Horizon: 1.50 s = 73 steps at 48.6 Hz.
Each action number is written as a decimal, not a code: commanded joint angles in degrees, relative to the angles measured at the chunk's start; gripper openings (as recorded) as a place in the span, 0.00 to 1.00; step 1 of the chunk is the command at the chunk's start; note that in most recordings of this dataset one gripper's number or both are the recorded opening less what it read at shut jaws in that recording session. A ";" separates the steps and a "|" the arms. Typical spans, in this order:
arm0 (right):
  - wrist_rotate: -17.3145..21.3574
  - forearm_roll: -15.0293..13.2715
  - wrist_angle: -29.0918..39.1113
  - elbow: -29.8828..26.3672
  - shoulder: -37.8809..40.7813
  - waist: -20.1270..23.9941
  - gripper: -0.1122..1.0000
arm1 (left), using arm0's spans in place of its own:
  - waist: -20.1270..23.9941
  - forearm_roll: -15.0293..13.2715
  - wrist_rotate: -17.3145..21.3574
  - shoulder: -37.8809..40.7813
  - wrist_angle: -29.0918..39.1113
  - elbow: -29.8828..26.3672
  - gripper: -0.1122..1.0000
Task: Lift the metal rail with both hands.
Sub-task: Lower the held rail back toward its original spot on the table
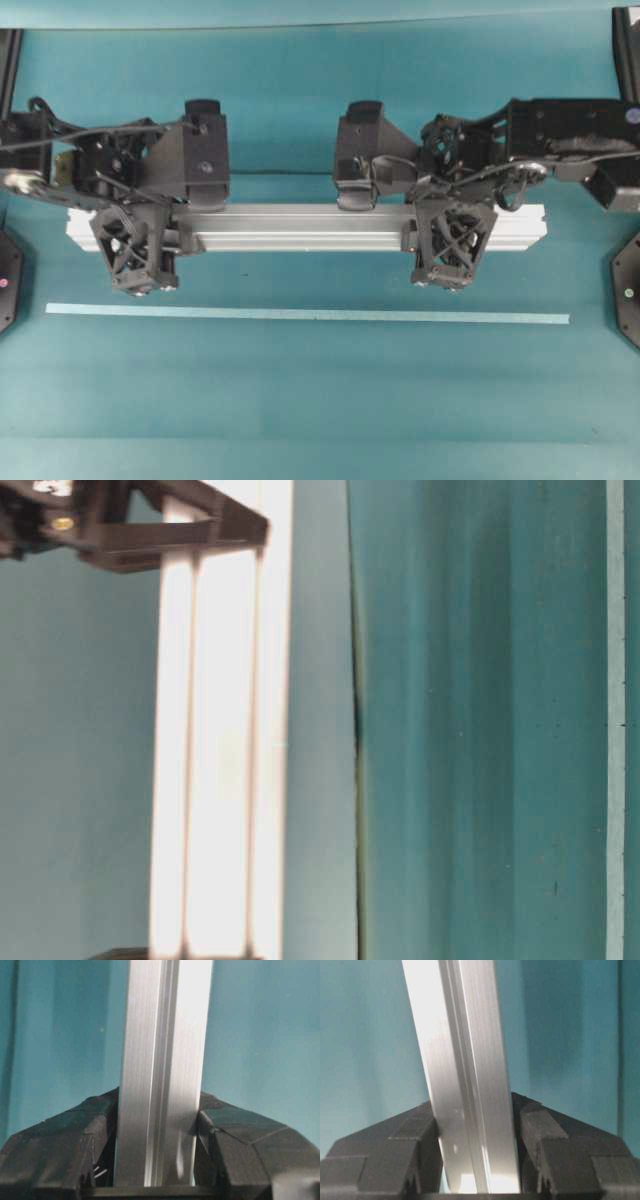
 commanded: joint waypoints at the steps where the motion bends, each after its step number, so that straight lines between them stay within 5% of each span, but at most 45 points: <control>1: -0.09 0.18 -1.76 1.58 0.00 -0.09 0.45 | 0.35 0.26 -0.44 0.26 -1.85 0.79 0.43; 73: 0.35 2.81 -20.57 13.54 9.32 4.75 0.45 | -2.90 0.26 -3.16 16.35 -20.21 10.28 0.43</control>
